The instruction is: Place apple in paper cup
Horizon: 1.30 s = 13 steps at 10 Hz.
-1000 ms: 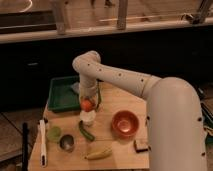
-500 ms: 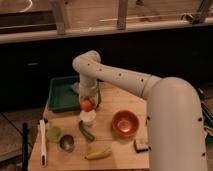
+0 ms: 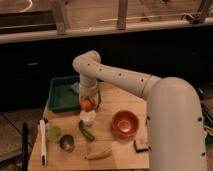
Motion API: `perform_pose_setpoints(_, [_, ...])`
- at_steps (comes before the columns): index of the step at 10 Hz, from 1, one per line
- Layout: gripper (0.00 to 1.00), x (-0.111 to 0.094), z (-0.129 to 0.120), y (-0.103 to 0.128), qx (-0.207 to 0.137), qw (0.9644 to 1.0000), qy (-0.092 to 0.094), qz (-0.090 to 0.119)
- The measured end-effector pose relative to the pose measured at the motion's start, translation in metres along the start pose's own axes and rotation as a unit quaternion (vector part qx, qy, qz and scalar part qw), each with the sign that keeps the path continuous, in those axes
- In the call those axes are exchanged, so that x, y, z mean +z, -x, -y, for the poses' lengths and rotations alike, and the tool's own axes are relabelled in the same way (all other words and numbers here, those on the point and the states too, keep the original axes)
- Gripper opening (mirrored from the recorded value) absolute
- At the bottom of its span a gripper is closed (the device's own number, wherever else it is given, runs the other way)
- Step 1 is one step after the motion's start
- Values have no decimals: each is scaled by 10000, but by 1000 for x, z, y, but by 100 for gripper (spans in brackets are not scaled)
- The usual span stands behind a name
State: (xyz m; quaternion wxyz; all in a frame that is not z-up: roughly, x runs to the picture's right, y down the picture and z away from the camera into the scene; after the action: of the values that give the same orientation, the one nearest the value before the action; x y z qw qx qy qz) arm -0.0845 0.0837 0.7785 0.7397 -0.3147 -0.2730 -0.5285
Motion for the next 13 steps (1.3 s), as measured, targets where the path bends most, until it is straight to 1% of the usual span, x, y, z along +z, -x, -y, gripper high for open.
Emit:
perform_pose_setpoints(10, [37,0,0,1,43,10000,2,6])
perform_pose_setpoints(11, [39,0,0,1,46,10000,2,6])
perform_pose_setpoints(12, [43,1,0,1,54,10000,3,7])
perform_pose_setpoints(13, [43,1,0,1,57,10000,3,7])
